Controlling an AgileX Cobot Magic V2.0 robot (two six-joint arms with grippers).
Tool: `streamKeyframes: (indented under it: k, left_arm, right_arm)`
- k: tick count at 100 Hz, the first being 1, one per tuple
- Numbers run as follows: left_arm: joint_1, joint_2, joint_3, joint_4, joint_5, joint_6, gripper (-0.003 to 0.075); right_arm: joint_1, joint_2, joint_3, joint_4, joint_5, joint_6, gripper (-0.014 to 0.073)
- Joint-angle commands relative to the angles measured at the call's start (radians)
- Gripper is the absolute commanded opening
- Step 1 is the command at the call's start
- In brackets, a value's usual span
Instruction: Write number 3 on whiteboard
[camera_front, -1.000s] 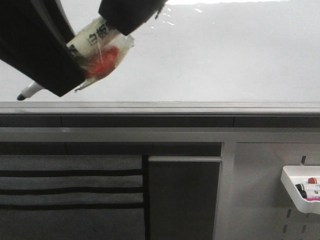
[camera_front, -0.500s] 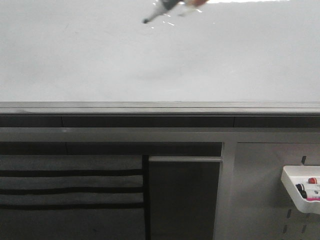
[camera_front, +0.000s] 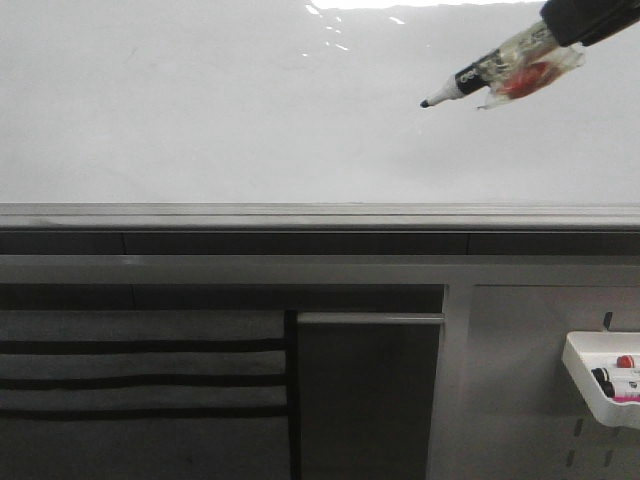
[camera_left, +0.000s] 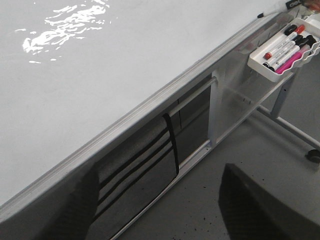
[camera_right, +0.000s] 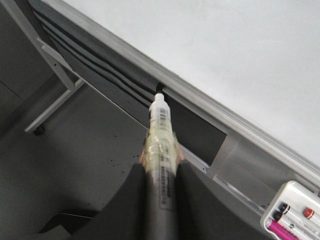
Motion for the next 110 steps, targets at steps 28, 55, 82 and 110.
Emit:
streamKeyframes:
  k: [28, 55, 82, 110]
  left_arm:
    - [0.004, 0.000, -0.028, -0.039, -0.066, -0.011, 0.0472]
    - [0.004, 0.000, -0.028, -0.039, -0.066, -0.011, 0.0472]
    - [0.004, 0.000, -0.028, -0.032, -0.066, -0.011, 0.0472]
    - [0.004, 0.000, -0.028, -0.030, -0.066, -0.011, 0.0472]
  right_arm:
    - [-0.006, 0.253, -0.291, 0.039, -0.039, 0.001, 0.0015]
    - [-0.006, 0.406, -0.442, 0.034, -0.060, -0.003, 0.0015]
    - [-0.045, 0.428, -0.460, -0.042, -0.088, 0.024, 0.0015]
    - [-0.068, 0.428, -0.422, -0.019, 0.014, 0.024, 0.0015]
